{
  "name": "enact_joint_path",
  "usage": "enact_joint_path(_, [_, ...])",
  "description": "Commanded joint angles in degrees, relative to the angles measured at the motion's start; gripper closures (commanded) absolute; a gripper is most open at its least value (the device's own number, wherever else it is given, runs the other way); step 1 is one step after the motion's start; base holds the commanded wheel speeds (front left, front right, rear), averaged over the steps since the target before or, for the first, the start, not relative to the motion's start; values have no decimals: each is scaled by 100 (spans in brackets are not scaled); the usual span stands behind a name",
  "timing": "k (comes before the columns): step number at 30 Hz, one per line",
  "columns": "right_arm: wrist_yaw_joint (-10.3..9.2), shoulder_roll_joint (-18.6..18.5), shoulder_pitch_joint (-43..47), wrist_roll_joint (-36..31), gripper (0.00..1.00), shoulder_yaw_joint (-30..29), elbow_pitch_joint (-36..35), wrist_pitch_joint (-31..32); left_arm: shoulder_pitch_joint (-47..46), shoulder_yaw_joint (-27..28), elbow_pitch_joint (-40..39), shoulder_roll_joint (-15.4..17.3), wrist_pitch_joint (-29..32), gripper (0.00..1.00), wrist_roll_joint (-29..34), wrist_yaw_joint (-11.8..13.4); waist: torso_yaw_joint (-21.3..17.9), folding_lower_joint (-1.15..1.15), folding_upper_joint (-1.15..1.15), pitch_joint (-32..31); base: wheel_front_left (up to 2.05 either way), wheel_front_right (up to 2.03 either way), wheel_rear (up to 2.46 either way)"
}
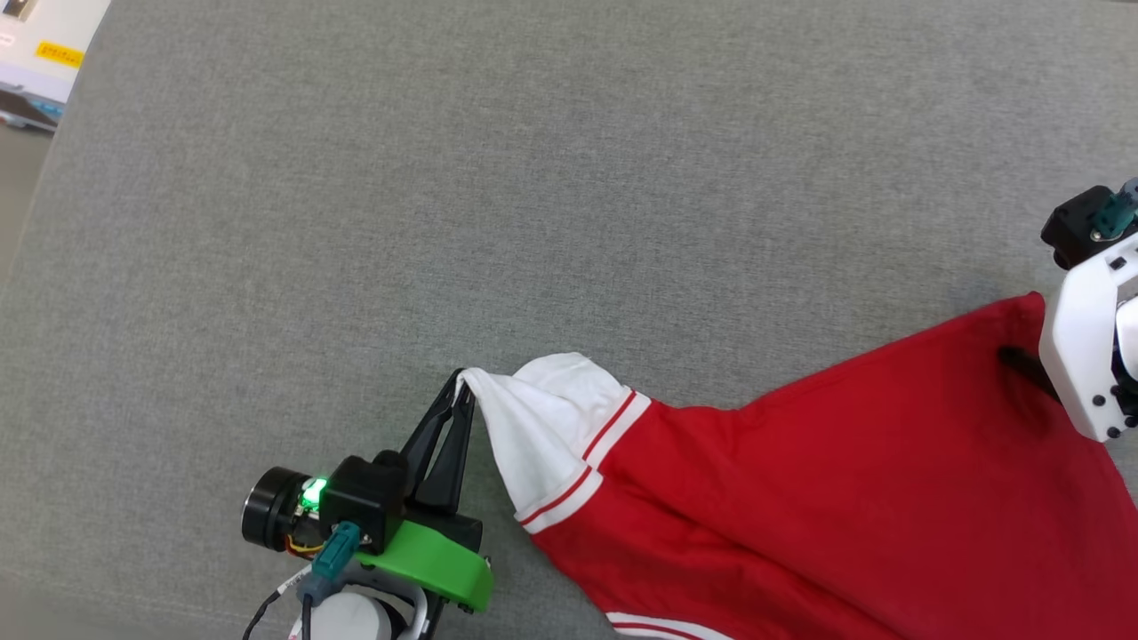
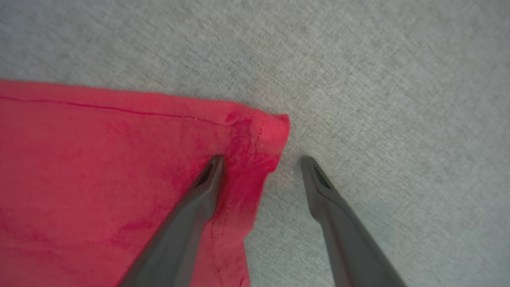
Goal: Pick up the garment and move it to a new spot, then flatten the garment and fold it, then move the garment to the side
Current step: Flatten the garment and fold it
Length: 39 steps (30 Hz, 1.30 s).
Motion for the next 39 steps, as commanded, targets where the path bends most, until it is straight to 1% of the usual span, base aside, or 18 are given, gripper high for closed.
enact_joint_path(1, [0, 16, 49, 80, 0, 322, 136, 24, -114, -10, -19, -39, -33, 100, 63, -21, 127, 0, 0, 121, 0, 0, 0])
enact_joint_path(2, [0, -10, 93, 151, 0, 520, 185, 12, -123, -17, -21, -45, -33, 100, 70, -19, 135, 0, 0, 126, 0, 0, 0])
enact_joint_path(5, [0, -75, 138, 361, 0, 843, 263, -111, -128, -9, -27, -49, -33, 100, 73, -8, 119, 0, 0, 117, 0, 0, 0])
enact_joint_path(6, [0, -95, 113, 401, 16, 909, 286, -213, -126, -1, -26, -45, -33, 100, 71, -5, 102, 0, 0, 101, 0, 0, 0])
enact_joint_path(7, [0, -105, 85, 414, 80, 947, 310, -319, -122, 6, -21, -40, -33, 100, 68, -4, 87, 0, 0, 80, 0, 0, 0])
enact_joint_path(8, [0, -121, 46, 430, 100, 994, 342, -434, -115, 17, -13, -30, -33, 100, 64, -3, 67, 0, 0, 50, 0, 0, 0])
enact_joint_path(11, [0, -130, -99, 465, 100, 1036, 404, -832, -81, 52, 8, 6, -33, 100, 55, 3, 9, 0, 0, -79, 0, 0, 0])
enact_joint_path(17, [0, -156, -291, 599, 100, 848, 332, -1867, 60, 109, -60, 131, -33, 100, 94, 51, -121, 0, 0, -514, 0, 0, 0])
enact_joint_path(24, [0, -409, -253, 670, 100, 596, -54, -2538, 81, 261, -364, 431, -8, 100, 155, 95, -326, 0, 0, -941, 0, 0, 0])
enact_joint_path(28, [0, -525, -224, 664, 100, 297, -245, -2872, -7, 344, -642, 607, 60, 100, 184, 85, -428, 0, 0, -1084, 0, 0, 0])
enact_joint_path(31, [0, -557, -246, 612, 100, 6, -381, -3089, -256, 446, -866, 753, 119, 100, 229, 72, -498, 0, 0, -1139, 0, 0, 0])
enact_joint_path(34, [0, -503, -308, 543, 100, -284, -497, -3232, -665, 525, -1081, 852, 204, 100, 233, 3, -536, 0, 0, -1143, 0, 0, 0])
enact_joint_path(39, [0, -346, -525, 379, 100, -787, -709, -3309, -1727, 648, -1284, 970, 373, 100, 142, -236, -626, 0, 0, -954, 0, 0, 0])
